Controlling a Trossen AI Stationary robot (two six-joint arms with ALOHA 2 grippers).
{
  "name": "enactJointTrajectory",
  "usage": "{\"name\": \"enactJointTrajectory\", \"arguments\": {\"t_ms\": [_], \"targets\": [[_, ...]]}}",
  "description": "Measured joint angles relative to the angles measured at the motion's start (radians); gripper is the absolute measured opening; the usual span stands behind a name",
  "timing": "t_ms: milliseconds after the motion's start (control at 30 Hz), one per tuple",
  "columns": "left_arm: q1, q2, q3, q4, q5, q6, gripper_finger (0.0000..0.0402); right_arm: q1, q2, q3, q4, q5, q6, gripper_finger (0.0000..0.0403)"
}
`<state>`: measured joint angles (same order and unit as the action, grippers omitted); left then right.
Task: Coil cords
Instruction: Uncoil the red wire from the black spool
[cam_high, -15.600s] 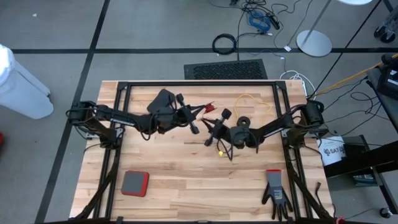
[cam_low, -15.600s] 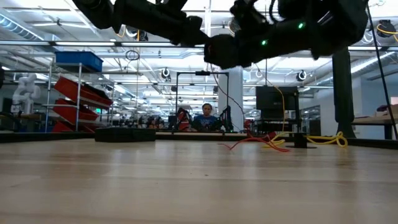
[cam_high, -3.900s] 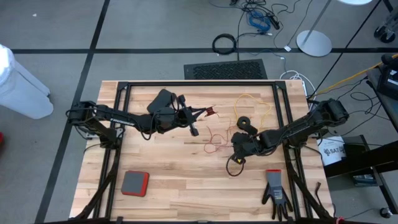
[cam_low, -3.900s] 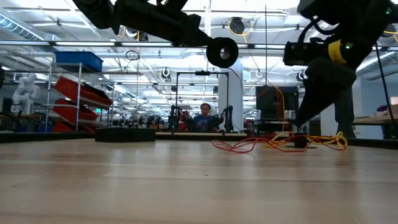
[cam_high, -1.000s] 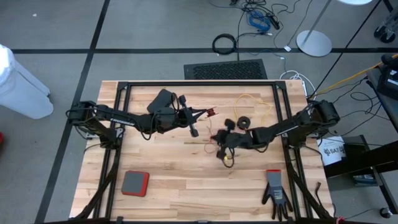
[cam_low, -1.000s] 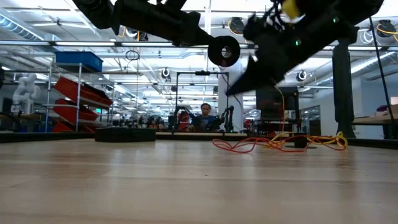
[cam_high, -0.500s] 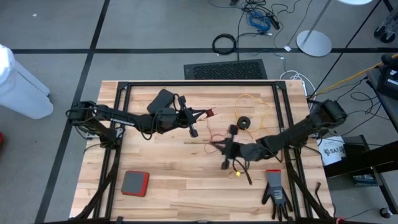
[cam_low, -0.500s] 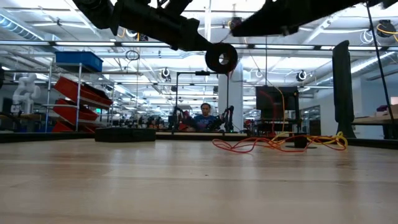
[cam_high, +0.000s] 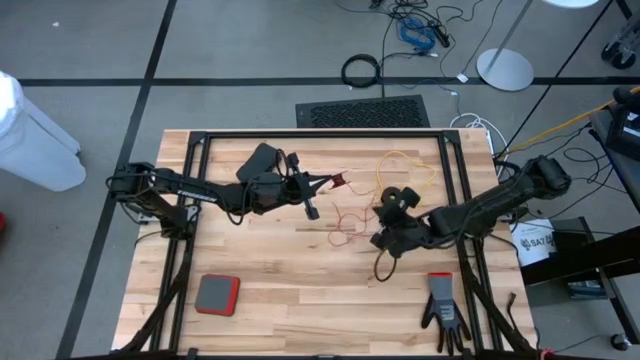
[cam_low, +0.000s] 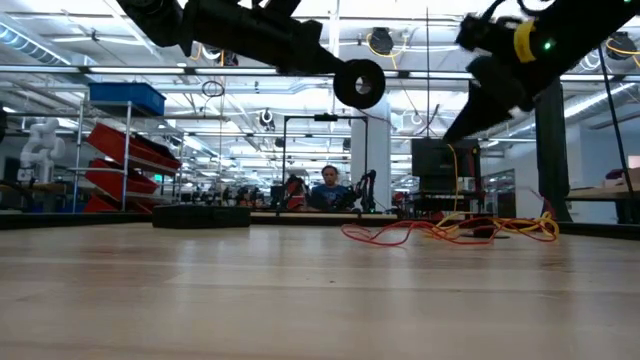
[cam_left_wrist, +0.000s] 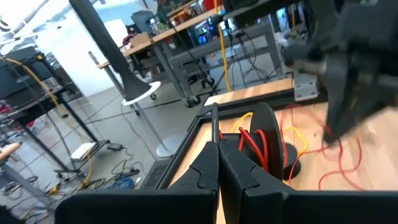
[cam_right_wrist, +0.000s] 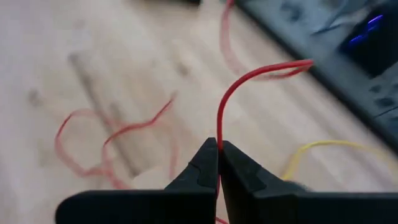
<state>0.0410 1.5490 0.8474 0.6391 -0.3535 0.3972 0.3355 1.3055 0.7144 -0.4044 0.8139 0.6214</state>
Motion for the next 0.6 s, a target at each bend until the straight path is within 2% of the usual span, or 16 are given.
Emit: {"name": "enactJointTrajectory", "arguments": {"t_ms": [100,233,400,600], "targets": [[0.000,0.000,0.000,0.018,0.013,-0.009,0.0000,-0.033,0.048,0.000,0.092,-0.124,-0.082,0.0000],[0.000,0.000,0.000,0.018,0.016,-0.018,0.0000,-0.067,0.116,0.000,0.212,-0.228,-0.191,0.0004],[0.000,0.000,0.000,0.005,0.016,-0.018,0.0000,-0.091,0.180,0.000,0.259,-0.245,-0.222,0.0035],[0.000,0.000,0.000,0.004,0.017,-0.017,0.0000,-0.093,0.199,0.000,0.204,-0.244,-0.173,0.0113]]}}
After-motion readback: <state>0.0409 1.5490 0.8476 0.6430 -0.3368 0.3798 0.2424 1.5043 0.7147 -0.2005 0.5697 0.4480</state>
